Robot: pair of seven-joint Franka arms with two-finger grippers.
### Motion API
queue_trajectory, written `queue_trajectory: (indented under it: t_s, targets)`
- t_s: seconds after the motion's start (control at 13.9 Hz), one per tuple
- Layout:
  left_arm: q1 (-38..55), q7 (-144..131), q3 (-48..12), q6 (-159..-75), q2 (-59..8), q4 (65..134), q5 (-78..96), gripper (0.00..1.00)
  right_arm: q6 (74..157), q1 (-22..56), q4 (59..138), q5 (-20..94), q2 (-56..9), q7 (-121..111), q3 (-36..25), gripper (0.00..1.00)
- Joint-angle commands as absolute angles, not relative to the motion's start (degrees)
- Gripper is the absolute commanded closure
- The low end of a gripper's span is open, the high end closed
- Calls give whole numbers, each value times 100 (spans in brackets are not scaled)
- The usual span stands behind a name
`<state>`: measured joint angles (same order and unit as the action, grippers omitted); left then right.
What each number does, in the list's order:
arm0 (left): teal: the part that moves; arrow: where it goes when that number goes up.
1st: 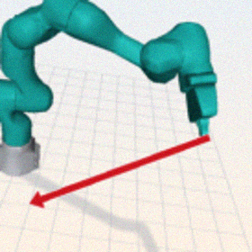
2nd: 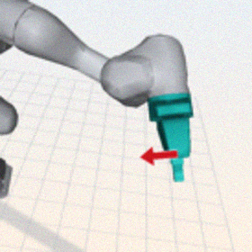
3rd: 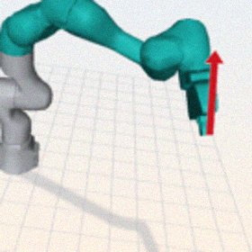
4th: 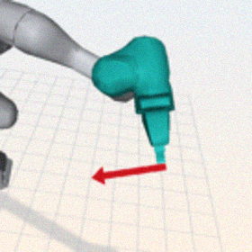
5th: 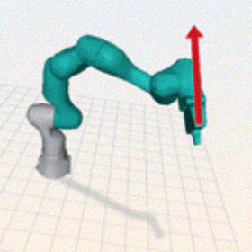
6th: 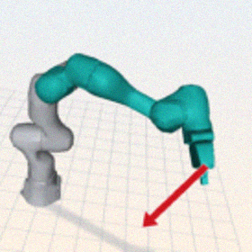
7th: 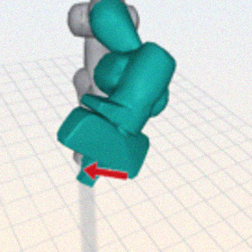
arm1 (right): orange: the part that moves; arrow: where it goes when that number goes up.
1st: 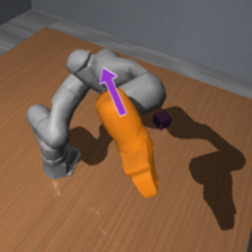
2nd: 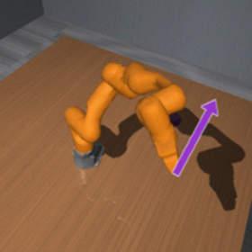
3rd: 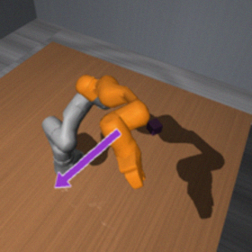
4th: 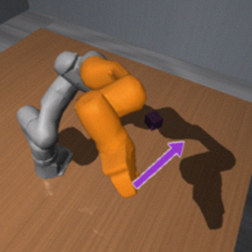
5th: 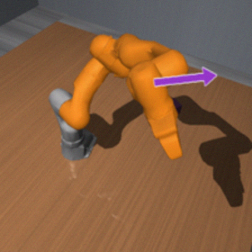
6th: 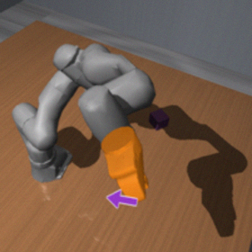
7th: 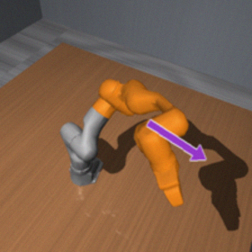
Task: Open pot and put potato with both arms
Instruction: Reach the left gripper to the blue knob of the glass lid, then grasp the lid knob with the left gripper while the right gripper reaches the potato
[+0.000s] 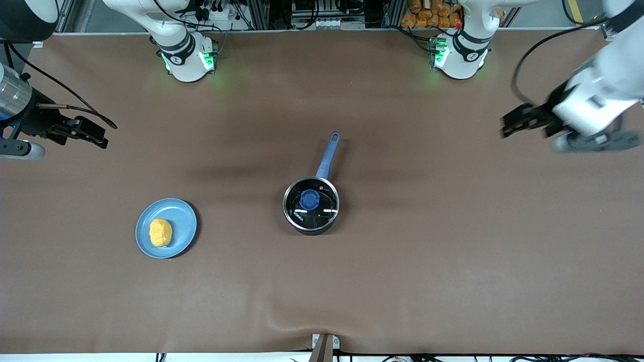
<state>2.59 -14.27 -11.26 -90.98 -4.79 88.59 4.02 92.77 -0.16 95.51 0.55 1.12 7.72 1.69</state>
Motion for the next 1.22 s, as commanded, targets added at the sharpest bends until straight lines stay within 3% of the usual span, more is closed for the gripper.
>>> queue_trajectory:
  t_s: [0.0, 0.5, 1.15]
  targets:
    - [1113, -2229, -1187, -9675, -1158, 8605, 309, 0, 9325, -44, 9606, 44, 211, 782, 193, 0]
    - [2722, -3814, -1055, -11116, -3003, 7472, 0, 0, 9316, -53, 9606, 44, 211, 782, 193, 0]
    - [4094, -3700, -353, -13270, -4147, 7400, -35, 0, 9527, -351, 9624, 97, 36, 624, 185, 0]
